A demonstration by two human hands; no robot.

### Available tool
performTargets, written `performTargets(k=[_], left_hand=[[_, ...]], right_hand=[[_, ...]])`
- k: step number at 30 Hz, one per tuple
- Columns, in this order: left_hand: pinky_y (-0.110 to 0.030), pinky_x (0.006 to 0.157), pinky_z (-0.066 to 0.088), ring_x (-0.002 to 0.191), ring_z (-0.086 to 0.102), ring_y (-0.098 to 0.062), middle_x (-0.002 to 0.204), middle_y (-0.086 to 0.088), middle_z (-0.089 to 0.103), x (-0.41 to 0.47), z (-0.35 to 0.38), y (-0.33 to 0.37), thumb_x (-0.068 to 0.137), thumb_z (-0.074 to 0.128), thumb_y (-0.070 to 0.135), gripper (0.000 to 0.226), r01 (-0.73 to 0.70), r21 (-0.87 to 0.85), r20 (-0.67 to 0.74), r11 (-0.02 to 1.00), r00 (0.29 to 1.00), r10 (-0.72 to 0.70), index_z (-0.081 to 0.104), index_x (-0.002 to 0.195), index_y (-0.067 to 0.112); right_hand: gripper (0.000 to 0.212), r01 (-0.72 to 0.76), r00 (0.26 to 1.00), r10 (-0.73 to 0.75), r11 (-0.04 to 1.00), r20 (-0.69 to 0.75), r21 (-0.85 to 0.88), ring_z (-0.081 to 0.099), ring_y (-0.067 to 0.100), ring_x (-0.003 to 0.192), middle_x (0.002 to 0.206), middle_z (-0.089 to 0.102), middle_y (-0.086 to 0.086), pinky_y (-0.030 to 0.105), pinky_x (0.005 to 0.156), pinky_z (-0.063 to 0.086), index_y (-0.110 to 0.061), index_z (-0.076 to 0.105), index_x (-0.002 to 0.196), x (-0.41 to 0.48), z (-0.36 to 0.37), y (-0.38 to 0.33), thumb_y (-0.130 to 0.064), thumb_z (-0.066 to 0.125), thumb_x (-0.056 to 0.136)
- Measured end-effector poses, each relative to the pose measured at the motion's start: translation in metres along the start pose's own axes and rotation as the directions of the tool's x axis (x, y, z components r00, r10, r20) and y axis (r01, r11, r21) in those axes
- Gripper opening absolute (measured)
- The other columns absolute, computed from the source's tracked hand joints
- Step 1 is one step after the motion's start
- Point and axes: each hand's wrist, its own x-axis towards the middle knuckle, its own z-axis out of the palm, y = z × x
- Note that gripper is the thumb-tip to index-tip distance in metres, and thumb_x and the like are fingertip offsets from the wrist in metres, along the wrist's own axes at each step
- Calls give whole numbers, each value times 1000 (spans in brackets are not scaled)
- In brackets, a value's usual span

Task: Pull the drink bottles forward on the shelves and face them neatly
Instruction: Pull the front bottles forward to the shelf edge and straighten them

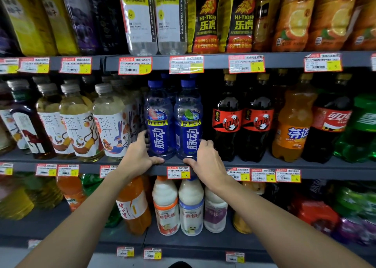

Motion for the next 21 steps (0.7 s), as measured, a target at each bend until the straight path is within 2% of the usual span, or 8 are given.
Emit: performTargets(k=[7, 11, 14, 18, 21], left_hand=[[-24, 90, 47, 104, 56, -10, 119, 8, 53, 2, -3, -2, 60, 96, 25, 118, -17, 11, 39, 1000, 999, 17, 23, 152, 17], [-29, 94, 50, 105, 60, -13, 121, 5, 55, 6, -6, -3, 58, 97, 22, 116, -25, 10, 62, 1000, 998, 25, 25, 150, 16], [-22, 89, 49, 102, 61, -10, 117, 8, 57, 7, -7, -4, 57, 97, 25, 116, -17, 7, 72, 1000, 997, 16, 26, 148, 18], [-16, 85, 46, 96, 59, -2, 114, 12, 56, 7, -8, -4, 58, 97, 25, 114, -5, 10, 79, 1000, 997, 5, 27, 147, 20], [-16, 84, 46, 97, 59, -2, 114, 11, 56, 8, -8, -4, 58, 97, 25, 114, -2, 22, 81, 1000, 997, 0, 27, 147, 19]], right_hand=[[68, 105, 994, -106, 980, 4, -167, 63, 27, 102, 113, 57, 8, 33, 79, 49, -8, 47, 118, 4, -8, 5, -62, 70, 82], [67, 141, 990, -138, 955, 30, -261, 67, 28, 95, 104, 66, 8, 34, 69, 45, -10, 47, 108, 8, -9, 8, -69, 65, 82], [67, 160, 987, -161, 934, 22, -319, 69, 29, 91, 99, 69, 8, 33, 65, 38, -9, 48, 105, 9, -6, 9, -71, 62, 82], [70, 174, 984, -178, 915, 24, -364, 69, 28, 89, 96, 69, 8, 31, 63, 38, -8, 50, 105, 11, -5, 9, -73, 59, 82], [69, 172, 984, -176, 921, 21, -349, 69, 27, 90, 98, 68, 8, 30, 63, 38, -8, 49, 105, 11, -4, 9, -73, 59, 83]])
